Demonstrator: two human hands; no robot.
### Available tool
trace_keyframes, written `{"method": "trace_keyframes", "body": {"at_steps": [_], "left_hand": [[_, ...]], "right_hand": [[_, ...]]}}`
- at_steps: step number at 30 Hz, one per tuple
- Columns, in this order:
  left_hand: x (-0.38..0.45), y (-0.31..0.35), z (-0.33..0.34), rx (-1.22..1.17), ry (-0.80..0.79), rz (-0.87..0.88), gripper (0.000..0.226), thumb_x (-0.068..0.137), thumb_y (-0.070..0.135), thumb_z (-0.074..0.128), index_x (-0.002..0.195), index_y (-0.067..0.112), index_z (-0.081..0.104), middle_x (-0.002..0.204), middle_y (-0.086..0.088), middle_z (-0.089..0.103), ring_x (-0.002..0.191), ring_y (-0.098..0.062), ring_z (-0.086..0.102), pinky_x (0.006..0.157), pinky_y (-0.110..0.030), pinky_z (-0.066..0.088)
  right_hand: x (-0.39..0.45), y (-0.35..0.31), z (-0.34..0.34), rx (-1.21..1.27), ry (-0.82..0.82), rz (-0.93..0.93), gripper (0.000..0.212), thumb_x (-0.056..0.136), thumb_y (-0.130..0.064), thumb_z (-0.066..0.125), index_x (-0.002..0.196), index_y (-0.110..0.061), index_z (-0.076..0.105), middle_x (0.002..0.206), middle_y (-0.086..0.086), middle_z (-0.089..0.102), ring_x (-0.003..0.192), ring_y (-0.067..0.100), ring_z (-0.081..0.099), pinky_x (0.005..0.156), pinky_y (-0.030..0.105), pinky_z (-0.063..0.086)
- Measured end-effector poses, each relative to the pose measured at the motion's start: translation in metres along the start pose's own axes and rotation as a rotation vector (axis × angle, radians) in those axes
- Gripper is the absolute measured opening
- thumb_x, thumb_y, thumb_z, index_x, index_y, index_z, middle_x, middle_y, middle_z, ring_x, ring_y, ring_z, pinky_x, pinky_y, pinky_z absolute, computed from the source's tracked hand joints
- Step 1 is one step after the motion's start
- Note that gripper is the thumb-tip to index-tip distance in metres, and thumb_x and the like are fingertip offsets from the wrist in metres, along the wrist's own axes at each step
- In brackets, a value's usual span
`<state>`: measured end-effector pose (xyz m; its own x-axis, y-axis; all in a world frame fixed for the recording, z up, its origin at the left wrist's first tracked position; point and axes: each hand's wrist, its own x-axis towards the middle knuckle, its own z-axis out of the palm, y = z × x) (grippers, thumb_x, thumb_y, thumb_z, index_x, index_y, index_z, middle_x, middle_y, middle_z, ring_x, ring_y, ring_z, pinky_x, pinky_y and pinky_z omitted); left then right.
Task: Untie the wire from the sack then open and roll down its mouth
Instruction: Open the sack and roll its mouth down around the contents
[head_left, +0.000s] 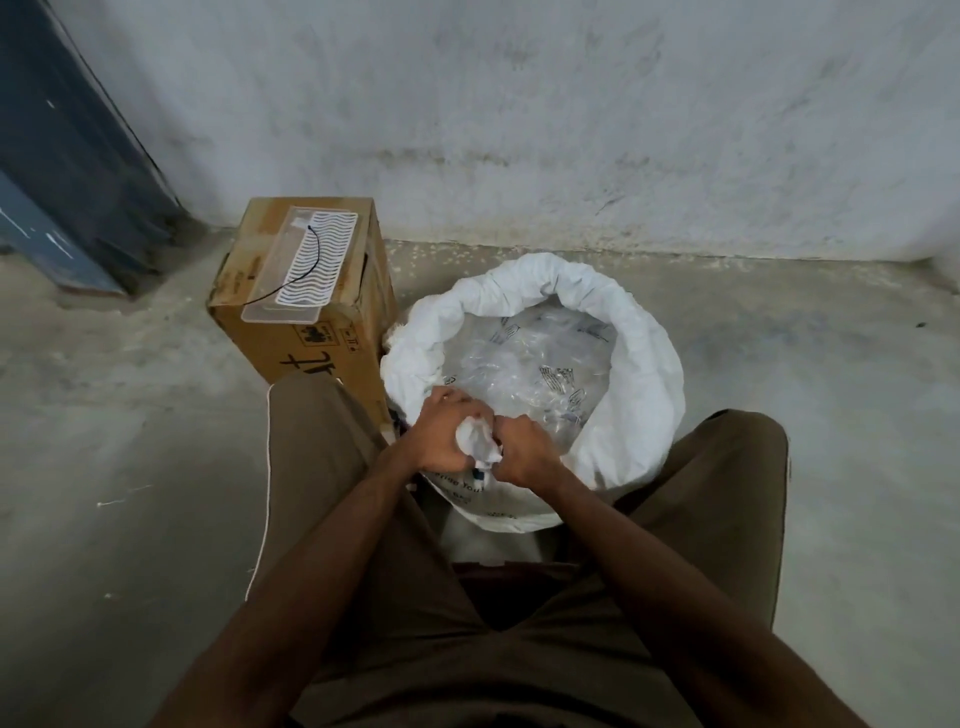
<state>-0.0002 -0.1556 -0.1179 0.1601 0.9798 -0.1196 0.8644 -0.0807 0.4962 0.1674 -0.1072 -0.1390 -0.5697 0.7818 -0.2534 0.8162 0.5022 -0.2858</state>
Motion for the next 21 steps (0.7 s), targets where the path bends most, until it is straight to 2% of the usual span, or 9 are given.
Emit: {"method": "trace_keyframes", "body": {"at_steps": [2,4,6,7,9,12,16,19,21], "left_hand": [[-0.002,0.001,0.007,-0.216,0.281,-0.240,0.074,0.064,0.033,0.081,0.133,0.032,0.055,0.138,-0.002,0.044,0.136,-0.024,0.030,0.117,-0.045,0.029],[-0.001,0.004,0.011,-0.312,0.598,-0.563,0.077,0.076,0.033,0.081,0.142,0.026,0.042,0.146,-0.009,0.034,0.138,-0.029,0.029,0.117,-0.046,0.032],[0.006,0.000,0.010,-0.481,0.724,-0.808,0.086,0.082,0.037,0.079,0.149,0.014,0.032,0.151,-0.016,0.030,0.139,-0.033,0.031,0.116,-0.046,0.036],[0.010,-0.004,0.008,-0.645,0.724,-0.847,0.088,0.084,0.037,0.079,0.151,0.010,0.029,0.153,-0.017,0.030,0.140,-0.034,0.034,0.117,-0.046,0.037],[0.018,-0.014,0.004,-0.912,0.716,-0.862,0.077,0.088,0.031,0.077,0.148,0.003,0.037,0.149,-0.017,0.044,0.138,-0.034,0.045,0.115,-0.043,0.040],[0.024,-0.025,-0.001,-0.911,0.721,-0.916,0.056,0.093,0.025,0.071,0.136,-0.005,0.052,0.136,-0.019,0.059,0.127,-0.036,0.055,0.109,-0.042,0.045],[0.030,-0.026,0.000,-0.899,0.690,-0.925,0.042,0.102,0.017,0.056,0.138,-0.004,0.052,0.141,-0.022,0.056,0.130,-0.038,0.052,0.110,-0.039,0.041],[0.028,-0.027,-0.004,-1.168,0.703,-0.995,0.045,0.105,0.017,0.049,0.145,-0.003,0.045,0.147,-0.018,0.050,0.133,-0.036,0.049,0.114,-0.042,0.040],[0.028,-0.026,-0.009,-1.378,0.695,-1.054,0.045,0.108,0.018,0.043,0.146,-0.005,0.043,0.148,-0.018,0.049,0.135,-0.037,0.049,0.113,-0.044,0.041]], "right_hand": [[0.000,-0.002,0.006,-0.039,0.010,-0.024,0.046,0.084,-0.027,0.071,0.123,-0.011,0.053,0.111,0.015,0.068,0.105,0.036,0.066,0.085,0.040,0.053],[-0.001,-0.002,0.013,-0.081,0.027,-0.050,0.049,0.087,-0.022,0.067,0.131,-0.011,0.049,0.113,0.015,0.069,0.104,0.037,0.067,0.085,0.041,0.054],[-0.002,-0.001,0.018,-0.118,0.043,-0.070,0.053,0.088,-0.016,0.062,0.138,-0.012,0.044,0.112,0.015,0.070,0.101,0.036,0.068,0.085,0.041,0.056],[-0.002,0.001,0.020,-0.127,0.044,-0.075,0.055,0.089,-0.014,0.060,0.141,-0.011,0.042,0.113,0.014,0.071,0.100,0.035,0.068,0.085,0.041,0.056],[-0.004,0.002,0.023,-0.146,0.040,-0.085,0.060,0.090,-0.011,0.058,0.146,-0.011,0.038,0.114,0.014,0.070,0.101,0.035,0.068,0.087,0.041,0.055],[-0.005,0.002,0.025,-0.168,0.049,-0.109,0.061,0.090,-0.010,0.056,0.147,-0.011,0.036,0.115,0.015,0.069,0.100,0.036,0.068,0.087,0.043,0.054],[-0.009,0.002,0.027,-0.145,0.065,-0.127,0.054,0.094,-0.015,0.056,0.145,-0.011,0.039,0.115,0.014,0.069,0.100,0.036,0.068,0.086,0.042,0.053],[-0.013,0.000,0.027,-0.088,0.046,-0.111,0.056,0.090,-0.019,0.059,0.143,-0.014,0.040,0.119,0.011,0.066,0.103,0.036,0.067,0.087,0.043,0.053],[-0.014,0.000,0.023,-0.017,0.042,-0.092,0.057,0.084,-0.031,0.065,0.134,-0.016,0.043,0.119,0.007,0.063,0.104,0.035,0.065,0.087,0.042,0.053]]}}
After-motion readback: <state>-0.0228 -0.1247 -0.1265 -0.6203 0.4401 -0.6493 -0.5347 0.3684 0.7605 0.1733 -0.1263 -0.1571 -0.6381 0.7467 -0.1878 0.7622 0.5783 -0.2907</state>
